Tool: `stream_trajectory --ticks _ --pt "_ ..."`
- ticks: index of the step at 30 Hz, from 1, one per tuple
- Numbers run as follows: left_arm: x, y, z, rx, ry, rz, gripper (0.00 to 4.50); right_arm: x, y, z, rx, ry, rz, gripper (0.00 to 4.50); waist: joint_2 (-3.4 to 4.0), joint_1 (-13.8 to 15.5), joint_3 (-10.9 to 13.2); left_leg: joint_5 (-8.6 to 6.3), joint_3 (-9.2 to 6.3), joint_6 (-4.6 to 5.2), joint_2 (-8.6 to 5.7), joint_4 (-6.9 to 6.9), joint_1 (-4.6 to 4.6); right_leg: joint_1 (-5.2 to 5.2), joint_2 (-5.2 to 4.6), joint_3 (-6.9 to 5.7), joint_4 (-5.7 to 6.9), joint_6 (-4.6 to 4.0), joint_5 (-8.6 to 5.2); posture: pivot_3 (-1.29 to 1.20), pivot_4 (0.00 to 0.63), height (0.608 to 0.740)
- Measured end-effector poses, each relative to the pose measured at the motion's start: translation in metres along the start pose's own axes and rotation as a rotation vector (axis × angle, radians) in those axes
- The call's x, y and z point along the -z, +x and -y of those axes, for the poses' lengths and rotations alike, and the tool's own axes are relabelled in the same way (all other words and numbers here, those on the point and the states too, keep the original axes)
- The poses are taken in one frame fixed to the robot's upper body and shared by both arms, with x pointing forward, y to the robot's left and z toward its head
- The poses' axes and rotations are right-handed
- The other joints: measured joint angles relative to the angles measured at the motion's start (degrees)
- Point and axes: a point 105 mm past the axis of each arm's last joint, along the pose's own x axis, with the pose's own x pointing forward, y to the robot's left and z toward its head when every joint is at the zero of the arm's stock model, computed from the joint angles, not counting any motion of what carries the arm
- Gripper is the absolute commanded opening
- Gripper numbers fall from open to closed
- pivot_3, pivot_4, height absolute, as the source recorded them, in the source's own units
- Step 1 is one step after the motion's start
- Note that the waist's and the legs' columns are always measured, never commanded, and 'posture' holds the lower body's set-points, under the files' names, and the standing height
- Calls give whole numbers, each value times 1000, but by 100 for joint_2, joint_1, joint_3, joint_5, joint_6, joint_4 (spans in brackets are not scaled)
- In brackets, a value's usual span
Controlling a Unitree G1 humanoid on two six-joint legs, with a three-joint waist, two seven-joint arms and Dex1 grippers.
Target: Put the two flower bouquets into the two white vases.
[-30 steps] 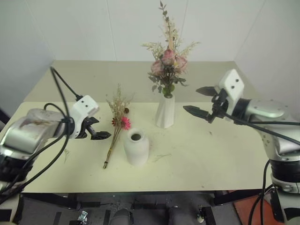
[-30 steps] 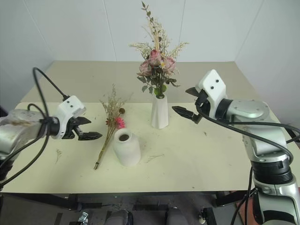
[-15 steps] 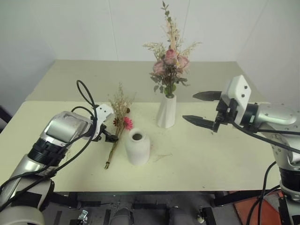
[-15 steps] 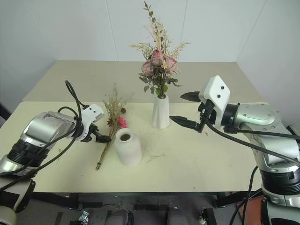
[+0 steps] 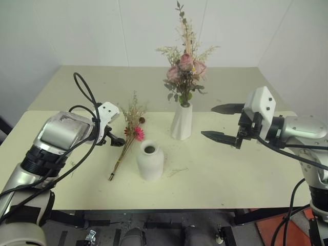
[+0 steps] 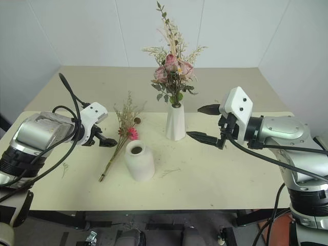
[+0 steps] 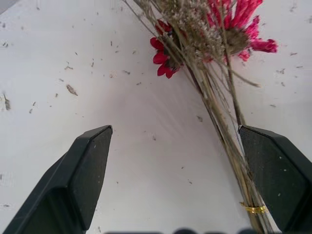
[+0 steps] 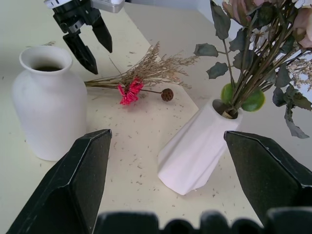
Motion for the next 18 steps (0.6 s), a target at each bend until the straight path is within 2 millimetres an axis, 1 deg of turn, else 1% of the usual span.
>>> stream_trajectory --ticks 6,8,10,13,18 --pt "-1 10 13 49 -16 0 4500 2 -1 -1 -3 0 -4 4328 0 5 0 0 0 0 0 1 -2 0 0 0 -1 0 0 0 150 740" --pt "3 14 14 60 -31 -14 4500 1 -1 -2 -3 -2 -3 4328 0 4 0 0 0 0 0 1 0 0 0 0 1 0 0 0 150 740" --pt "9 23 14 63 -41 -34 4500 0 -3 -1 4 -10 -2 4328 0 -1 0 0 0 0 -1 2 2 1 0 1 2 0 0 0 150 740" --pt "16 36 16 80 -70 -63 3938 -3 -4 -2 10 -21 6 4356 0 2 0 0 0 0 -1 2 1 1 0 0 3 0 0 0 150 740" --pt "15 43 17 87 -63 -46 2346 -8 -4 -4 3 -24 27 4356 0 4 0 0 0 0 -2 3 1 3 -2 0 3 0 0 0 150 740"
